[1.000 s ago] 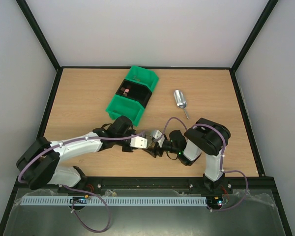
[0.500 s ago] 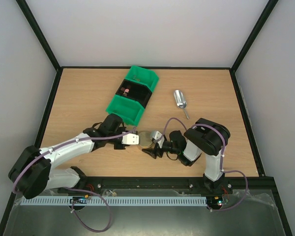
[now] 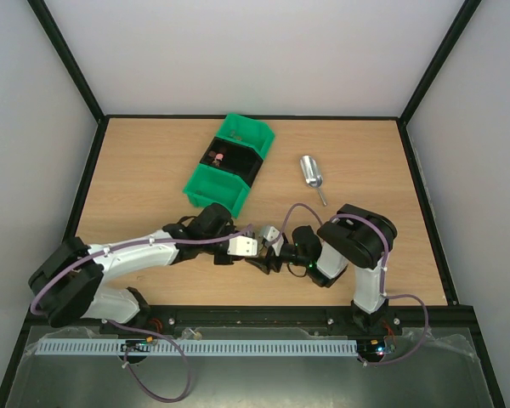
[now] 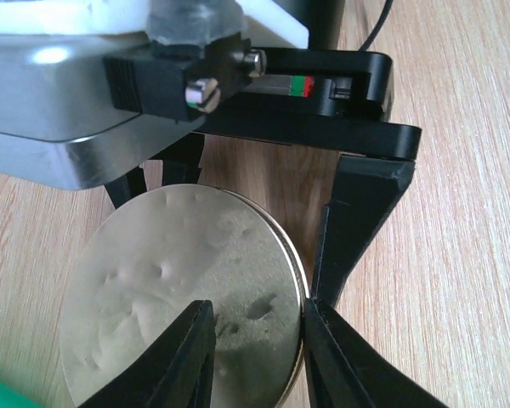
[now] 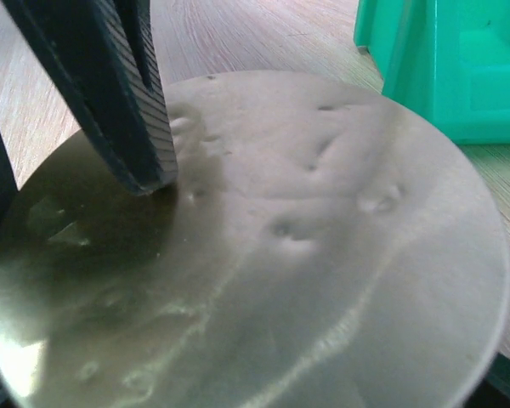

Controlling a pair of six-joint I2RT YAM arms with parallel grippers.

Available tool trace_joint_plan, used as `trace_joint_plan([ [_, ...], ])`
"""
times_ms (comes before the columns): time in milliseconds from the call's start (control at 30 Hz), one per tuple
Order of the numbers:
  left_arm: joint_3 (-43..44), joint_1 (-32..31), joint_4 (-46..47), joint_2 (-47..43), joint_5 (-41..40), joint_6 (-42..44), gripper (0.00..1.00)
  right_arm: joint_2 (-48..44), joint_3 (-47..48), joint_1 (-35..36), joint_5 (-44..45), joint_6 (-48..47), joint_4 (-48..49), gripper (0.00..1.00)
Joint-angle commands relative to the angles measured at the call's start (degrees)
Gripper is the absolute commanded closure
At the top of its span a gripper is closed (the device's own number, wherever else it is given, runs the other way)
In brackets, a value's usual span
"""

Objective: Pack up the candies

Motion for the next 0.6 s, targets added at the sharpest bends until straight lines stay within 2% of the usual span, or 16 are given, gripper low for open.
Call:
trace_joint_plan([
  [0,-0.26,-0.29,2.06,1.04,-1.90,-0.07,0.72,1.08,-0.27,1.01,-0.61,0.44,0.98,0.53],
  [167,-2.08,1.91,0.57,-0.42,-3.51,2.01,0.77,1.00,-0.81,1.40,-1.35,-0.46,1.38,0.54],
  [433,-4.02,8.87,-2.84,-2.83,-4.36,6.85,0.78,0.84,-1.86,1.64,-2.26,-1.51,1.72,0.56],
  [567,-4.87,10.30,-4.33,-4.28,-4.27,8.32,0.78,0.86,-1.67,1.62,-2.05,-1.02,1.74,0.57],
])
